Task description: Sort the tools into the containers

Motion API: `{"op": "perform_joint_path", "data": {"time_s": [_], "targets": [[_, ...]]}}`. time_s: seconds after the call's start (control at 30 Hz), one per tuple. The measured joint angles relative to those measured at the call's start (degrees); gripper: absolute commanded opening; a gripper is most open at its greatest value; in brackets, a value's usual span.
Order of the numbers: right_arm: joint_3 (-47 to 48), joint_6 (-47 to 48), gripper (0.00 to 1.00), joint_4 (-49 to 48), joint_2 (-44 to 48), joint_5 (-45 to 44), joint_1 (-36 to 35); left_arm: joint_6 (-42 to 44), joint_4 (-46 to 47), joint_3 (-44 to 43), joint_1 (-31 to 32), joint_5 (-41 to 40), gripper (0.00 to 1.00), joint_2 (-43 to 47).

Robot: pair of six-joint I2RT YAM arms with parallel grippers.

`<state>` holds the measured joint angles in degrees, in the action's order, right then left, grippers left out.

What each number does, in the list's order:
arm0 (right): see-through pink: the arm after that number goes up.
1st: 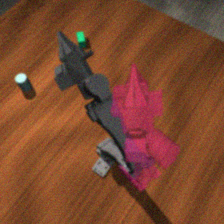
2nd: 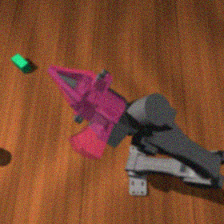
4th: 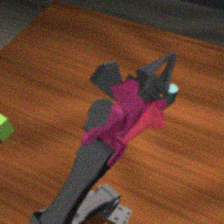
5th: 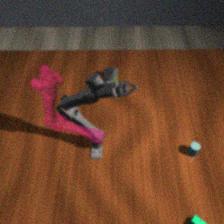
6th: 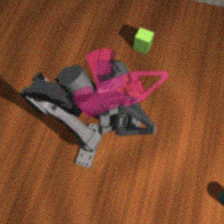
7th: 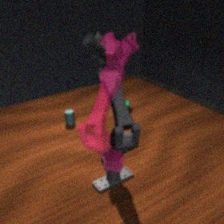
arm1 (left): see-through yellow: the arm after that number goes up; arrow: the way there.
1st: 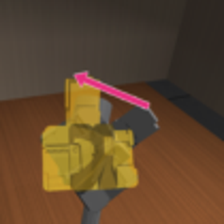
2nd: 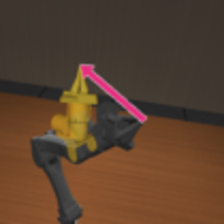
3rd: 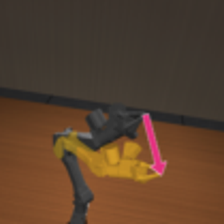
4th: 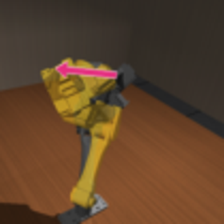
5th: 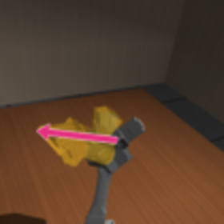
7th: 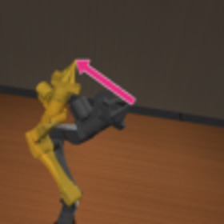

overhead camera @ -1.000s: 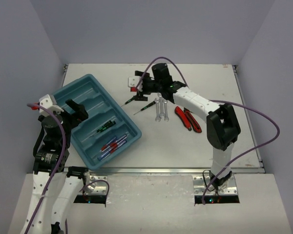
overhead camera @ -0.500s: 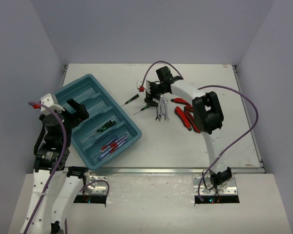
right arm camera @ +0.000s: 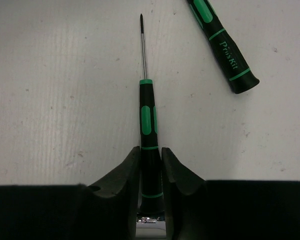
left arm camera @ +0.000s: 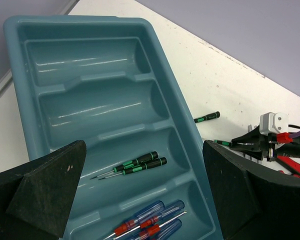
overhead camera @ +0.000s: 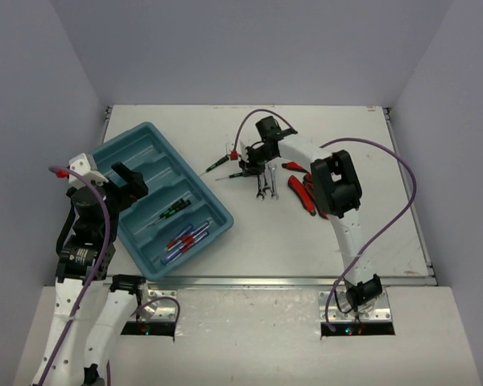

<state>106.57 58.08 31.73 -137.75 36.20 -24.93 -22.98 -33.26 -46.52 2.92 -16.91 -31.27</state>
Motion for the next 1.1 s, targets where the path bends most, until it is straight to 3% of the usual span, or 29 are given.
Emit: {"op": "perform_joint_path", "data": {"time_s": [0.27, 0.6, 1.1], "targets": [[-4.8, 3.4, 0.00, -1.8, 2.7, 0.3, 0.1, 0.0, 0.0, 0.0, 0.0, 0.3, 1.00, 0.0], [-13.3, 3.9, 0.00, -2.7, 11.7, -2.5, 0.0, 0.0, 0.0, 0.0, 0.0, 0.5, 1.00, 0.0], [-25.2, -11.4, 0.00, -23.3, 31.1, -8.5, -1.7, 0.0, 0.0, 0.0, 0.0, -0.9, 1.00, 1.4]]}}
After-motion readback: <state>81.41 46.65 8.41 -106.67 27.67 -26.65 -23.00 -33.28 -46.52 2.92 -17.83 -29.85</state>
